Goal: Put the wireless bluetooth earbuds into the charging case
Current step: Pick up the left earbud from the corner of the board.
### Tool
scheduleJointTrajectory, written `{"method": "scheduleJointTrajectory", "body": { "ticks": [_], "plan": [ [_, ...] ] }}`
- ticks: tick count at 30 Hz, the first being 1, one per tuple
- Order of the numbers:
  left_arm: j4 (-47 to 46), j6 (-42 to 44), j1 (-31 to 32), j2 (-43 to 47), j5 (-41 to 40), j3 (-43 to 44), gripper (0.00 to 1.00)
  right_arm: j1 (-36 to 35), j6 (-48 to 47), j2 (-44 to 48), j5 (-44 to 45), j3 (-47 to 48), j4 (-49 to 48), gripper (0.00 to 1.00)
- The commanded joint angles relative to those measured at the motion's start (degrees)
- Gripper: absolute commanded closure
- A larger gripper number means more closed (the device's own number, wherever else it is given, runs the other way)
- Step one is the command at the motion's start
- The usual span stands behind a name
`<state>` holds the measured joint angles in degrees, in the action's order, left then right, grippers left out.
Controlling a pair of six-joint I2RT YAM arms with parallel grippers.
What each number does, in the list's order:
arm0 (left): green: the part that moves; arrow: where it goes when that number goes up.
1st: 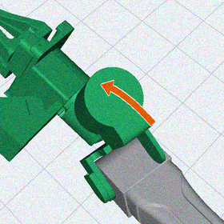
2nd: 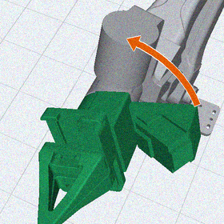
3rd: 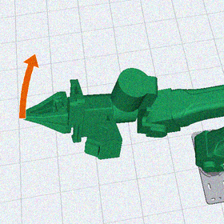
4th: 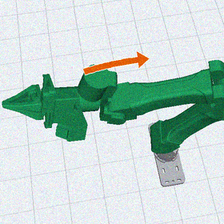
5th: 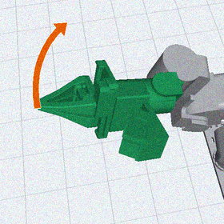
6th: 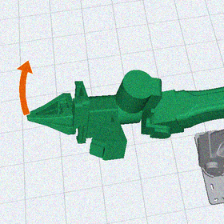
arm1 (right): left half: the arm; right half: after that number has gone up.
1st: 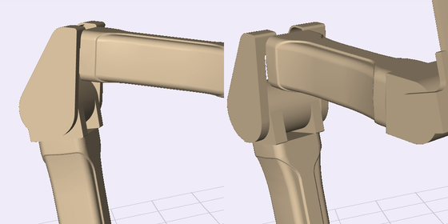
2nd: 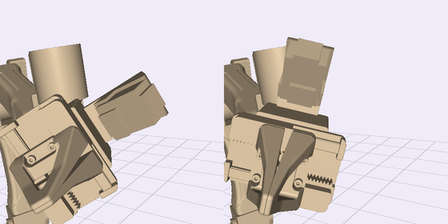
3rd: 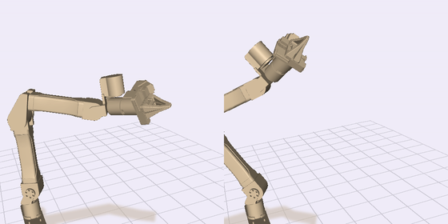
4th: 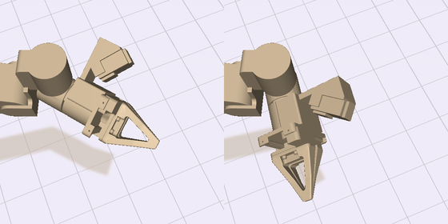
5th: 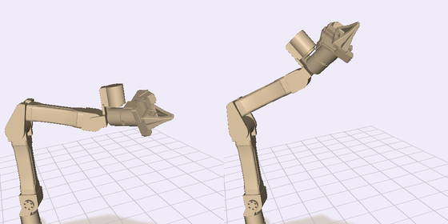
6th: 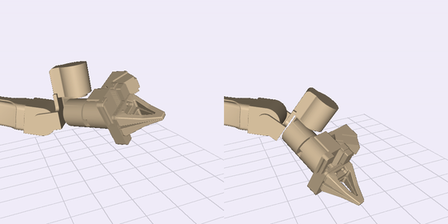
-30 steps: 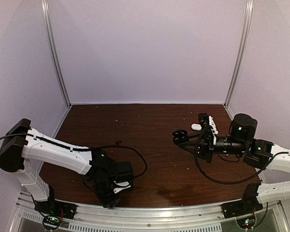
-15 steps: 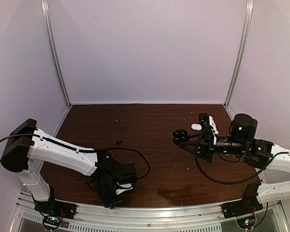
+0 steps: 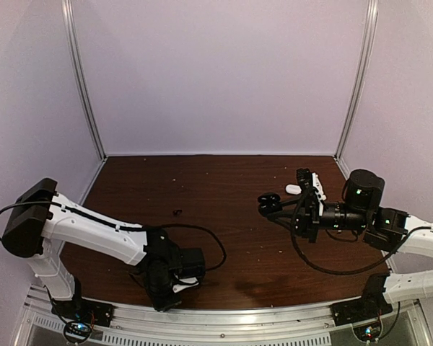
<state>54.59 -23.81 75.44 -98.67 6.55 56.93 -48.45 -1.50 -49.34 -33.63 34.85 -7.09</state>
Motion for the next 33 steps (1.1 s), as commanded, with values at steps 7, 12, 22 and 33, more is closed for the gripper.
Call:
{"method": "scheduleJointTrajectory", "body": {
  "ticks": [7,12,22,33],
  "plan": [
    [1.9,1.3,1.6,-1.7,-2.3,0.5,0.84,0.4,0.2,1.1,0.8,-0.3,-0.6,0.99],
    [1.7,0.8,1.6,-1.2,-2.9,1.5,0.88,0.4,0.1,0.9,0.8,-0.2,-0.6,0.99],
    [0.3,-1.4,0.3,1.5,-8.0,5.5,0.93,0.4,0.1,1.3,1.5,-0.4,-0.8,1.0],
    [-19.9,0.6,-14.2,13.9,-16.8,13.2,0.95,0.5,-0.4,-0.5,5.8,-2.7,-14.8,1.0]
  ]
}}
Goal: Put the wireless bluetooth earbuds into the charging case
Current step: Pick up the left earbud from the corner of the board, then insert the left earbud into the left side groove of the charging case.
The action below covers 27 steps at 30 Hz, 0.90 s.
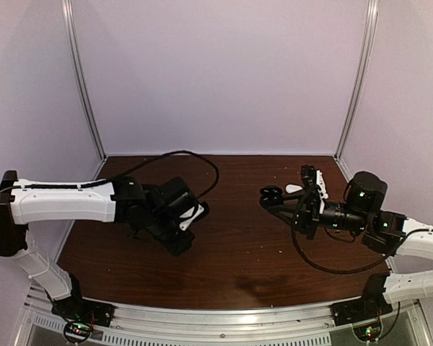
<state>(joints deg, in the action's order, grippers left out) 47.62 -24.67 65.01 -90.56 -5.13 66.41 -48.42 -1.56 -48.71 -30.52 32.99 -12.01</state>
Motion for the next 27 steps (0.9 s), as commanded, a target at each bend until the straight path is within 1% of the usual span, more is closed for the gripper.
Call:
{"method": "scheduleJointTrajectory", "body": {
  "ticks": [1,3,7,11,15,21,24,27],
  "plan": [
    [-15.8,2.0,-4.4,7.1,-5.9,3.9,0.95,0.4,-0.6,-1.7,2.9,-0.8,-11.2,1.0],
    [-21.4,4.0,-4.9,9.7,-6.9,3.9,0.95,0.4,-1.9,-2.7,3.2,-0.6,-12.9,1.0],
    [-31.9,6.2,-4.9,13.4,-5.4,3.7,0.94,0.4,-6.3,-3.4,5.7,-0.2,-15.2,1.0],
    [-43.1,6.8,-4.9,16.8,-0.7,1.3,0.94,0.3,-11.0,-2.4,8.3,-1.0,-18.7,1.0],
    [-53.4,9.1,-4.6,18.0,6.6,-1.0,0.94,0.3,-16.0,-1.4,10.2,-2.0,-22.8,1.0],
    [-60.5,15.9,-1.7,16.1,13.3,-1.1,0.95,-0.2,-19.7,-2.9,7.5,-0.1,-21.0,1.0],
    [-61.4,19.5,-0.3,14.8,16.0,0.0,0.95,-0.9,-21.2,-3.0,7.1,0.0,-20.5,1.0],
    [-61.0,22.1,0.8,13.2,16.9,1.7,0.95,-1.6,-22.5,-3.0,7.7,0.2,-20.2,1.0]
  ]
}}
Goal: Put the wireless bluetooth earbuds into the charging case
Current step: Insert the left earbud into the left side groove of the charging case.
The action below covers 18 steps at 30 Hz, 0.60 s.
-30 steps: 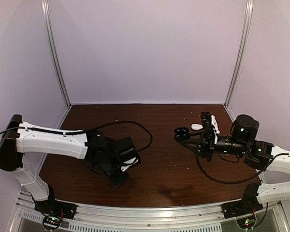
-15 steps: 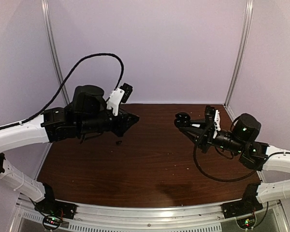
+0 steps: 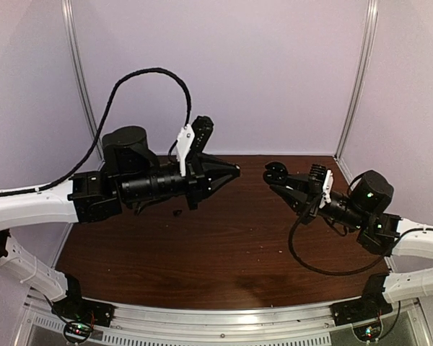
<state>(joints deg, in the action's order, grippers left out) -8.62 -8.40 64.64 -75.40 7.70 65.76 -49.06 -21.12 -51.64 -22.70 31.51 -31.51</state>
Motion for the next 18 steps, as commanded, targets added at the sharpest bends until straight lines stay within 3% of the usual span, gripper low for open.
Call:
{"method": "scheduleJointTrajectory", "body": {
  "ticks": [1,18],
  "plan": [
    [-4.7,6.3,1.4,-2.3,4.6,2.7,0.95,-1.0,-3.4,0.0,0.2,1.6,-0.8,1.0],
    [-5.0,7.8,3.6,-7.1,3.4,6.5,0.95,-2.8,-4.3,-2.1,0.8,3.3,-0.2,1.0]
  ]
}}
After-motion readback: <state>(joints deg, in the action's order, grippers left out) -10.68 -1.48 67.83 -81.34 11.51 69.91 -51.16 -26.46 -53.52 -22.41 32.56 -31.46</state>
